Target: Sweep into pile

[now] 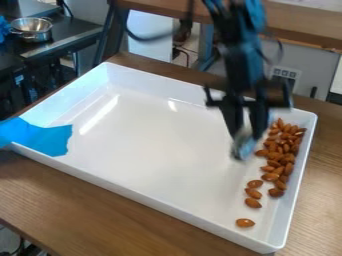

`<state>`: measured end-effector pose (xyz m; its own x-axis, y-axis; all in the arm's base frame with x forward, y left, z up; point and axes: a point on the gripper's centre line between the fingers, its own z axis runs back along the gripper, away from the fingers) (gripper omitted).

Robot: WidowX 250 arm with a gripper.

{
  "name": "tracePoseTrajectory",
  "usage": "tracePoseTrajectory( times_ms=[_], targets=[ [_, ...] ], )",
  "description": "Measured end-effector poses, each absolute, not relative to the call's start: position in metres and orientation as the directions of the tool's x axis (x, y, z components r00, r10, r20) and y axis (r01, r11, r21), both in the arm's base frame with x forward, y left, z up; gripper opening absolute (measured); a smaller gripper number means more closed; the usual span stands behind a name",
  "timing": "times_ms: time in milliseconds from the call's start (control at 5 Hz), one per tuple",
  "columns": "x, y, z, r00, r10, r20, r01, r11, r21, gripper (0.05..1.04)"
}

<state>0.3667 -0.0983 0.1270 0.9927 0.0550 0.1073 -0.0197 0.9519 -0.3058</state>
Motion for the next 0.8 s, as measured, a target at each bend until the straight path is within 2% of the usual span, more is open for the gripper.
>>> tracePoseTrajectory(
  times_ms=[200,400,600,800],
  targets=[
    [0.341,-0.088,0.152,0.978,0.150,0.144,-0.094,0.936,-0.338,0.343],
    [0.315,-0.096,0.151,0.931,0.359,0.069,-0.330,0.906,-0.267,0.343],
    [0.293,-0.108,0.138,0.822,0.569,-0.027,-0.565,0.808,-0.169,0.343],
    [0.282,-0.116,0.127,0.673,0.736,-0.071,-0.738,0.662,-0.130,0.343]
  ],
)
